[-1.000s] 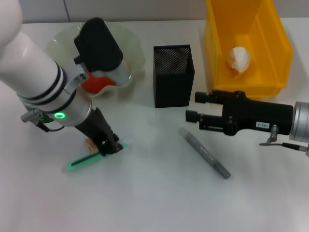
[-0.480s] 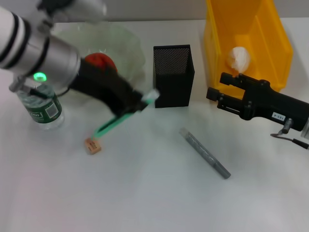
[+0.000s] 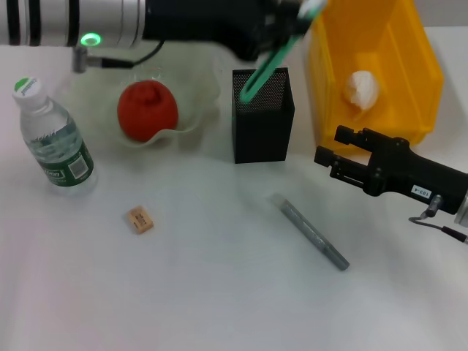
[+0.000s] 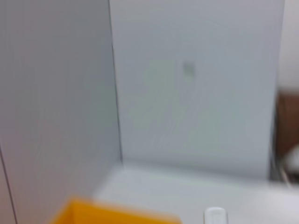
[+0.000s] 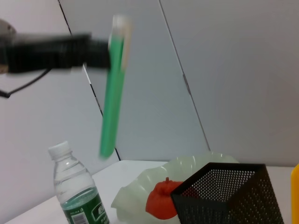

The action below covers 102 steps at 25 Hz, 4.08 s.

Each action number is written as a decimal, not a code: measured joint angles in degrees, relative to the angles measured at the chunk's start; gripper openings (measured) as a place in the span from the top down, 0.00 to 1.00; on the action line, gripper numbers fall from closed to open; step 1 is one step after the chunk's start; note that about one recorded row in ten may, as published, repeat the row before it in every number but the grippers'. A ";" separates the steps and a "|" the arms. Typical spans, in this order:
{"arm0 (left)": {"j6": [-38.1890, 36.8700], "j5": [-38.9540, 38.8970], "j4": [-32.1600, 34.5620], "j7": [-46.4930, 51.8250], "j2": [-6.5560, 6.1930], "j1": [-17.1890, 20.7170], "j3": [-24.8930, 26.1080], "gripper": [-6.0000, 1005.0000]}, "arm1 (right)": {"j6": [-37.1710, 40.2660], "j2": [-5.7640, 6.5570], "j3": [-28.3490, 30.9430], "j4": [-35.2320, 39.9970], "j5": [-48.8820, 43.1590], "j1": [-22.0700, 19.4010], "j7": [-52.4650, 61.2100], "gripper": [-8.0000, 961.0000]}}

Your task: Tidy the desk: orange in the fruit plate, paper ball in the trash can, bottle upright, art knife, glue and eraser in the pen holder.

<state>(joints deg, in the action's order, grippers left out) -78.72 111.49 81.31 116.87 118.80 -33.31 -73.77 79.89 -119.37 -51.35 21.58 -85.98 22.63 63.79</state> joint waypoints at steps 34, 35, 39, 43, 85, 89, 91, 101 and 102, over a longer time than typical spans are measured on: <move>16.79 -71.15 -48.31 -69.14 0.39 0.26 -18.06 0.80 | 0.54 -0.16 -0.23 -2.33 0.03 0.68 0.26 0.28; 16.95 -71.89 -50.04 -69.38 0.39 0.06 -18.93 0.80 | 0.54 -0.16 -0.23 -2.33 0.03 0.68 0.26 0.28; 17.07 -72.68 -51.27 -69.42 0.39 -0.13 -19.68 0.80 | 0.54 -0.17 -0.18 -2.33 0.03 0.67 0.25 0.28; 18.09 -75.50 -53.02 -71.77 0.38 -0.45 -21.62 0.80 | 0.53 -0.17 -0.26 -2.37 0.03 0.66 0.22 0.28; 5.71 -59.33 -32.74 -57.43 -1.82 11.88 -17.82 0.71 | 1.38 -0.08 -0.03 -2.12 0.03 0.74 -0.08 0.28; -4.69 -57.70 -31.51 -53.16 -2.34 14.61 -11.40 0.71 | 2.38 -0.08 -0.07 -1.92 0.03 1.01 -0.22 0.28; -8.96 -54.04 -32.22 -47.26 -3.61 15.13 -7.40 0.71 | 3.46 -0.04 -0.28 -1.88 0.01 1.05 -0.90 0.28; -15.11 -35.63 -35.57 -40.63 -4.09 16.46 7.10 0.42 | 13.15 0.27 -0.89 -1.29 -1.43 1.16 -6.63 0.28; -15.19 -34.63 -35.43 -40.31 -3.98 16.68 7.92 0.38 | 13.15 0.27 -0.89 -1.29 -1.43 1.16 -6.63 0.28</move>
<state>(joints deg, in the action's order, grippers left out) -93.91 76.87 45.88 76.56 114.81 -16.64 -65.85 93.04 -119.09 -52.24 20.29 -87.41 23.78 57.16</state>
